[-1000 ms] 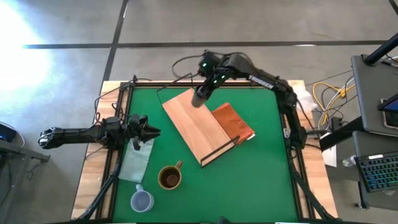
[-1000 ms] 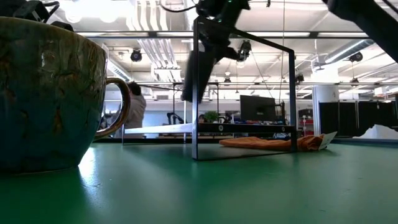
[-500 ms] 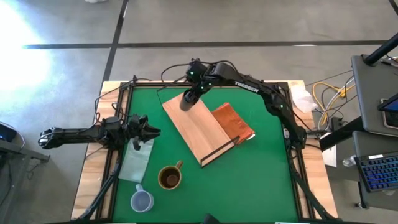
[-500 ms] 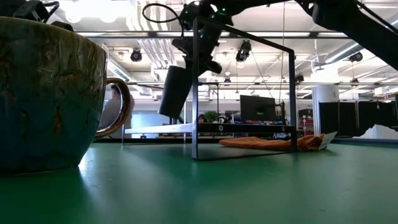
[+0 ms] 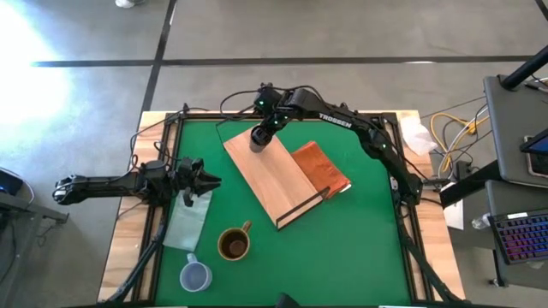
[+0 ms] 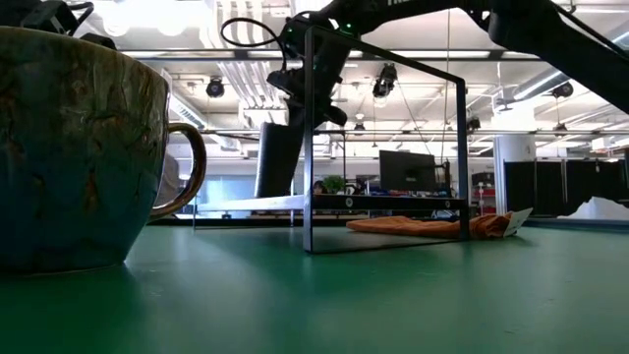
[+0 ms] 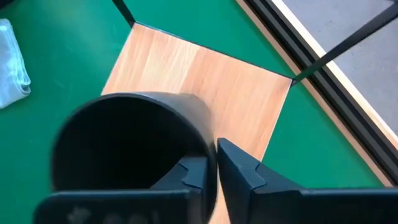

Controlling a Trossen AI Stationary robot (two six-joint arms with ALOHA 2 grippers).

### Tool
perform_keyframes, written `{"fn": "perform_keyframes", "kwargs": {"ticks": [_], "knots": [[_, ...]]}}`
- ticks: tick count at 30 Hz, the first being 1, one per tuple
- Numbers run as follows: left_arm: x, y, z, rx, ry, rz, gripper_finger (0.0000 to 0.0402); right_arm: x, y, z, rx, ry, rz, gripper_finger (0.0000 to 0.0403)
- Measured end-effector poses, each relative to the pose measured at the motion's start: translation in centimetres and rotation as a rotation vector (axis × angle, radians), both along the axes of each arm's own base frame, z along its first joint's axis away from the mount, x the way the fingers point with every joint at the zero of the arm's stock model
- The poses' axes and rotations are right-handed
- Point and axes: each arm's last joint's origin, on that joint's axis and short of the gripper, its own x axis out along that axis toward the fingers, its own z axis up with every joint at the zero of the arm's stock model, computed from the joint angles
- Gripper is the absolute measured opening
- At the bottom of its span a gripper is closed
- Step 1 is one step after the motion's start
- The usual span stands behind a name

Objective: Stack small to large cups/mugs on shelf
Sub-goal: Put the black cup on the shelf, then put the brown mug on the shelf

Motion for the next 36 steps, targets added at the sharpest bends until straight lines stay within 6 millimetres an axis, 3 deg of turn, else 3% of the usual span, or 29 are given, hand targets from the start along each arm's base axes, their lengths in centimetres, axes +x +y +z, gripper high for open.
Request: {"fn": "perform_keyframes", "kwargs": {"ticks": [10, 25, 36], "knots": [[0.0, 0.0, 0.0, 0.0, 0.0, 0.0, 0.0094, 0.1, 0.1, 0.1, 0.031, -0.028, 0.012, 0.0095], [0.0, 0.0, 0.0, 0.0, 0.0, 0.0, 0.0094, 0.2, 0.0, 0.0, 0.049, -0.039, 0.02, 0.011], [0.0, 0.0, 0.0, 0.0, 0.0, 0.0, 0.0094, -1.6, 0.7, 4.2, 0.009, -0.123, 0.028, 0.0139]]}}
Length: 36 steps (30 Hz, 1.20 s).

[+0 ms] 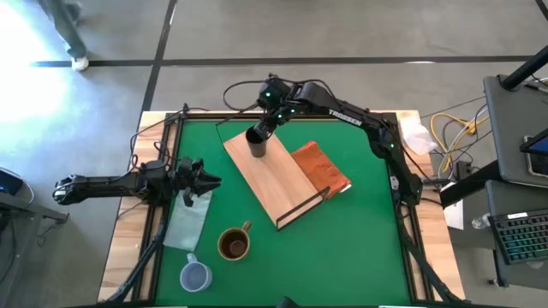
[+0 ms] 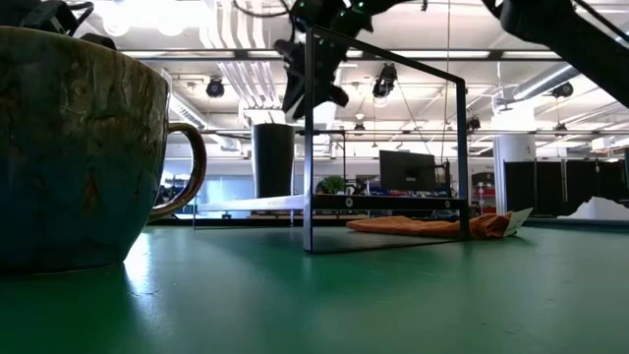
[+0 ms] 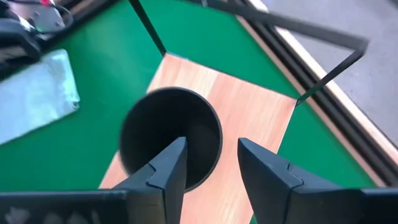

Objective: Stack small to large cups/mugs on shelf
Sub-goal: Put the brown mug on the shelf

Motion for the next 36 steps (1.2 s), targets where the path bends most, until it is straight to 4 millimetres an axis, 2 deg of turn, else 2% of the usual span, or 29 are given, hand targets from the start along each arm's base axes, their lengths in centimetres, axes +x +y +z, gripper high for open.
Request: {"fn": "perform_keyframes", "kwargs": {"ticks": [7, 12, 16, 19, 25, 30, 33, 36], "knots": [[0.0, 0.0, 0.0, 0.011, -0.002, 0.017, 0.0094, -1.5, 1.3, 3.5, -0.031, -0.08, 0.015, 0.0143], [0.0, 0.4, 0.6, 0.005, -0.063, 0.122, 0.0094, -2.2, 1.9, 4.9, -0.042, -0.111, 0.019, 0.0135], [-0.2, 0.4, 2.1, -0.053, -0.225, 0.149, 0.0094, -2.6, 2.2, 5.4, -0.039, -0.122, 0.017, 0.0132], [-0.6, 0.8, 3.7, -0.021, -0.39, 0.296, 0.0094, -2.7, 2.9, 6.0, -0.042, -0.136, 0.031, 0.0132], [-2.7, 0.8, 7.2, -0.002, -0.805, 0.374, 0.0094, -2.8, 4.3, 6.9, -0.072, -0.157, 0.096, 0.0136], [-3.7, 0.5, 9.9, 0.045, -0.951, 0.317, 0.0093, -2.9, 4.7, 7.2, -0.075, -0.166, 0.105, 0.0132], [-3.0, 0.3, 11.5, 0.077, -0.875, 0.246, 0.0093, -2.8, 4.9, 7.2, -0.049, -0.175, 0.117, 0.0133], [-1.1, 0.5, 12.6, 0.081, -0.561, 0.222, 0.0093, -2.7, 5.4, 7.2, -0.002, -0.192, 0.147, 0.0137]]}}
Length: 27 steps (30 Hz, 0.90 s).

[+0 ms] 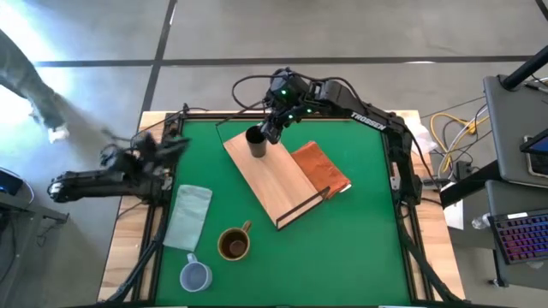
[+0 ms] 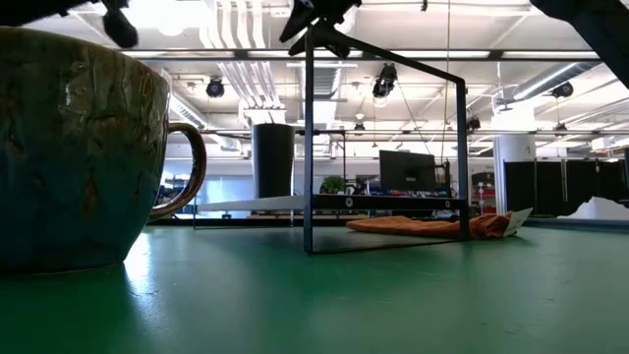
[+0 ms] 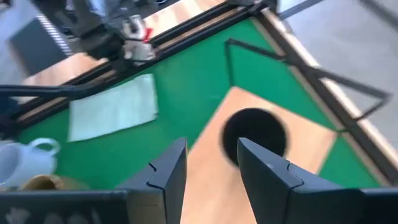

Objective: Stack small to large cups/mugs on shelf
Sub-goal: Put the brown mug on the shelf

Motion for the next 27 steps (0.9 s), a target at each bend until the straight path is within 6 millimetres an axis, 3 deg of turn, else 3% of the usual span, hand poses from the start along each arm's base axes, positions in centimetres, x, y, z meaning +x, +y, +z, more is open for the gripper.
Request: {"fn": "perform_keyframes", "kwargs": {"ticks": [3, 6, 12, 18, 27], "knots": [[1.5, 0.1, 1.1, -0.038, 0.404, -0.001, 0.0093, -0.3, 0.9, 0.4, 0.017, 0.004, 0.01, 0.0141], [2.1, 0.1, 2.7, -0.051, 0.673, -0.021, 0.0093, -1.5, 2.0, 1.5, 0.004, 0.016, 0.013, 0.0145], [3.9, -0.1, 5.0, -0.016, 0.883, -0.127, 0.0093, -5.6, 4.9, 3.8, -0.092, 0.145, -0.138, 0.0146], [6.4, -1.5, 3.4, -0.007, 1.118, -0.293, 0.0093, -9.5, 8.9, 5.2, -0.16, 0.242, -0.328, 0.0154], [8.1, -5.6, 1.3, 0.102, 1.274, -0.492, 0.0093, -10.5, 14.2, 5.3, -0.123, 0.185, -0.423, 0.0174]]}}
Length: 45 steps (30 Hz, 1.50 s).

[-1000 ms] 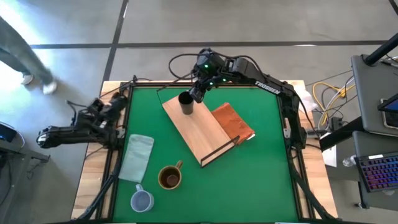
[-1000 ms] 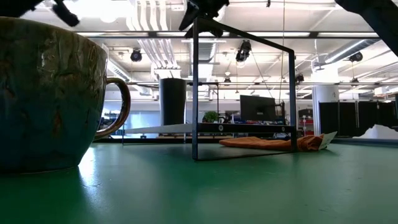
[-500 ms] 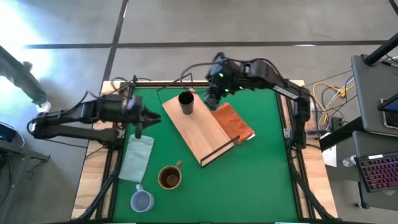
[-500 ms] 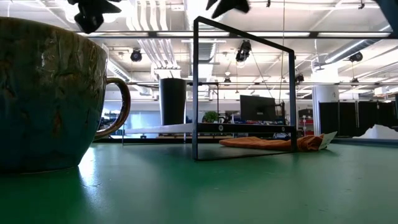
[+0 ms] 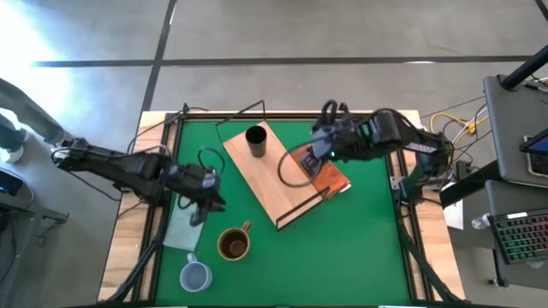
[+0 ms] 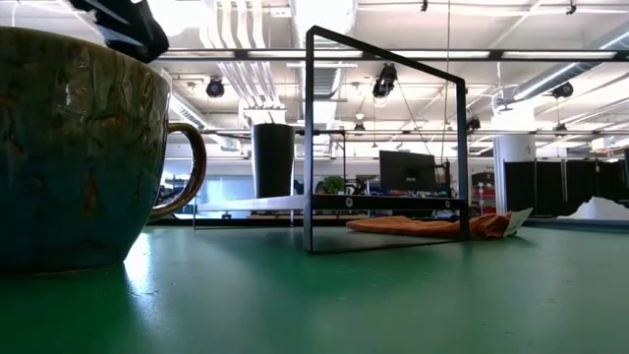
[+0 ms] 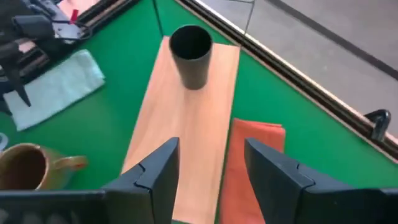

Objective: Stack small to large cups/mugs on shelf
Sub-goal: Put the brown mug on the shelf

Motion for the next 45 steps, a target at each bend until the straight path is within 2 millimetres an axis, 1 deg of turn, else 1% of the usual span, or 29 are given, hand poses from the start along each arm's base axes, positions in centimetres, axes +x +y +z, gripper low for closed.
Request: {"fn": "perform_keyframes", "kwargs": {"ticks": [5, 9, 16, 19, 21, 24, 32, 39, 43, 45], "knots": [[0.5, -1.9, -0.5, -0.052, 0.061, 0.004, 0.0093, 0.2, 2.2, -1.2, 0.002, 0.033, 0.032, 0.0185], [1.3, -3.4, -1.0, -0.066, 0.088, 0.038, 0.0094, 0.4, 3.6, -2.4, -0.009, 0.081, 0.065, 0.0189], [4.3, -5.9, -2.0, -0.059, 0.183, 0.068, 0.0114, 0.2, 6.5, -4.4, -0.044, 0.144, 0.127, 0.0189], [5.6, -6.5, -2.4, -0.025, 0.252, 0.073, 0.0128, -0.2, 7.6, -5.1, -0.059, 0.157, 0.135, 0.0189], [6.0, -6.7, -2.8, 0.004, 0.312, 0.08, 0.0138, -0.4, 8.2, -5.5, -0.062, 0.164, 0.134, 0.019], [6.6, -6.9, -3.1, 0.027, 0.353, 0.086, 0.015, -1.0, 8.7, -5.8, -0.067, 0.161, 0.125, 0.019], [6.8, -7.2, -4.4, 0.047, 0.404, 0.085, 0.0154, -2.5, 9.2, -6.0, -0.06, 0.127, 0.081, 0.019], [7.1, -7.3, -6.0, 0.101, 0.444, 0.097, 0.0153, -2.8, 9.2, -6.6, -0.062, 0.132, 0.05, 0.019], [7.2, -7.3, -6.4, 0.116, 0.452, 0.106, 0.0152, -2.9, 9.1, -7.0, -0.061, 0.135, 0.031, 0.019], [7.3, -7.3, -6.5, 0.12, 0.455, 0.104, 0.0144, -3.0, 9.1, -7.0, -0.059, 0.134, 0.026, 0.019]]}}
